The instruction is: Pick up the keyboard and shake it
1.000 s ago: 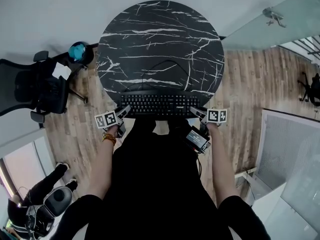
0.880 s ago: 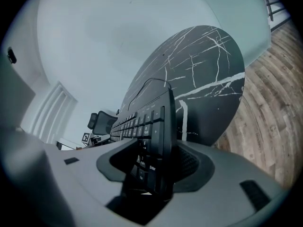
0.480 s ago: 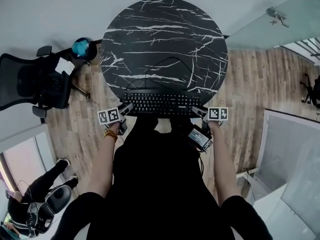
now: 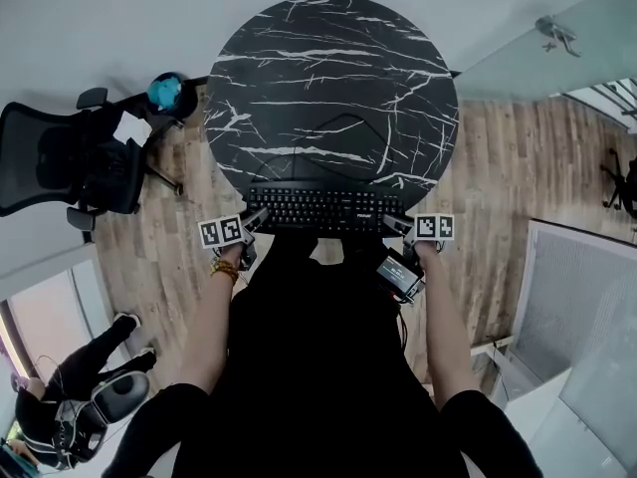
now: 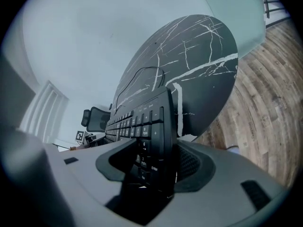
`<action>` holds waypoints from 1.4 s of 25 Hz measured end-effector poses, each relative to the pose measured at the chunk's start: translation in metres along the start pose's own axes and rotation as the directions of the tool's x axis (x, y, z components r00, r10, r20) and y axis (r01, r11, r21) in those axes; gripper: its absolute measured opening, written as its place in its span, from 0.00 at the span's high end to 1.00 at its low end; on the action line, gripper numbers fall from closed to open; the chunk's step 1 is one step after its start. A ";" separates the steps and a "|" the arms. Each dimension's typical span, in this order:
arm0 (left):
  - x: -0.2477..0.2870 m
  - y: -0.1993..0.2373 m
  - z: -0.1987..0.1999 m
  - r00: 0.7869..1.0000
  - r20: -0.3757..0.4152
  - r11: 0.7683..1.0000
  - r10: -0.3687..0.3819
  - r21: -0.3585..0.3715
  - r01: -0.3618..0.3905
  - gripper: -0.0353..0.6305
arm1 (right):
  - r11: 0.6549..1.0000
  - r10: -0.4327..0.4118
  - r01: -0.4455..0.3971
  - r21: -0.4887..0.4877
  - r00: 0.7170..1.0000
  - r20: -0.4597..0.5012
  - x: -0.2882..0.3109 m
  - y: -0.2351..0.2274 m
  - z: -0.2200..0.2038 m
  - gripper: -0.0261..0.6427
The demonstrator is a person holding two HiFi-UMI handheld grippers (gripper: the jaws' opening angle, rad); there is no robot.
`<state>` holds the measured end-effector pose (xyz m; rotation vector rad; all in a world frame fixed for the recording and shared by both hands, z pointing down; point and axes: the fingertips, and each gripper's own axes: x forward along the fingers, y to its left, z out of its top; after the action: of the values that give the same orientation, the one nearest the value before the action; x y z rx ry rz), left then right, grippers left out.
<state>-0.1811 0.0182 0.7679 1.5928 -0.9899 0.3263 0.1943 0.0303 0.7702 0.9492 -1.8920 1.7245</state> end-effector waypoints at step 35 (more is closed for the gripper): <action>0.010 0.007 0.004 0.996 -0.023 0.994 0.091 0.070 -0.089 0.57 | 0.995 -0.090 0.089 0.051 0.996 0.004 -0.002 -0.008 -0.008 0.61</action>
<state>-0.1817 0.0111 0.7786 1.6051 -1.0419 0.4470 0.2004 0.0381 0.7752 1.0437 -1.7894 1.7263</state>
